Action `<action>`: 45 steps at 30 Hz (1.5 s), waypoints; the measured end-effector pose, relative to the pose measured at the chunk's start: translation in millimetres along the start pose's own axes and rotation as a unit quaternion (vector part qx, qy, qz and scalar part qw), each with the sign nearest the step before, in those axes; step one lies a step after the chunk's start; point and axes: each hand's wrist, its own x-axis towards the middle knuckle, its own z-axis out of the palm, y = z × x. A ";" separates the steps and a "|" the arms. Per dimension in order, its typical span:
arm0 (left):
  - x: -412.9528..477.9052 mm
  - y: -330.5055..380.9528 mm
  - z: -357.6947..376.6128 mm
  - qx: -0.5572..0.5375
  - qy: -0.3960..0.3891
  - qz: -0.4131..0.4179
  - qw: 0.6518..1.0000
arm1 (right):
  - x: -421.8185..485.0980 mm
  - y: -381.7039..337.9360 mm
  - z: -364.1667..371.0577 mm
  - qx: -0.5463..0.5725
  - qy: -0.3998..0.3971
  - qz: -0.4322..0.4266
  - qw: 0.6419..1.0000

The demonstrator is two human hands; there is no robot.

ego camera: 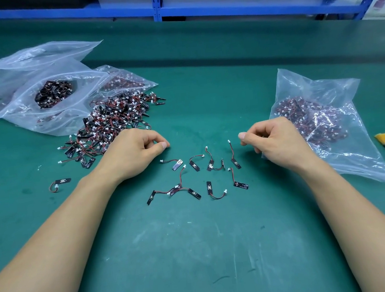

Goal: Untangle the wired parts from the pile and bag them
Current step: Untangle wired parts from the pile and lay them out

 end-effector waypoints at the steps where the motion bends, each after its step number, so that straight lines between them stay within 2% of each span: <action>1: 0.0 0.2 0.0 0.001 -0.001 0.000 1.000 | 0.0 0.0 0.0 -0.001 0.000 -0.001 1.000; 45: 0.4 -1.2 0.1 0.018 -0.005 0.001 1.000 | -0.7 1.0 1.5 0.006 -0.006 0.006 1.000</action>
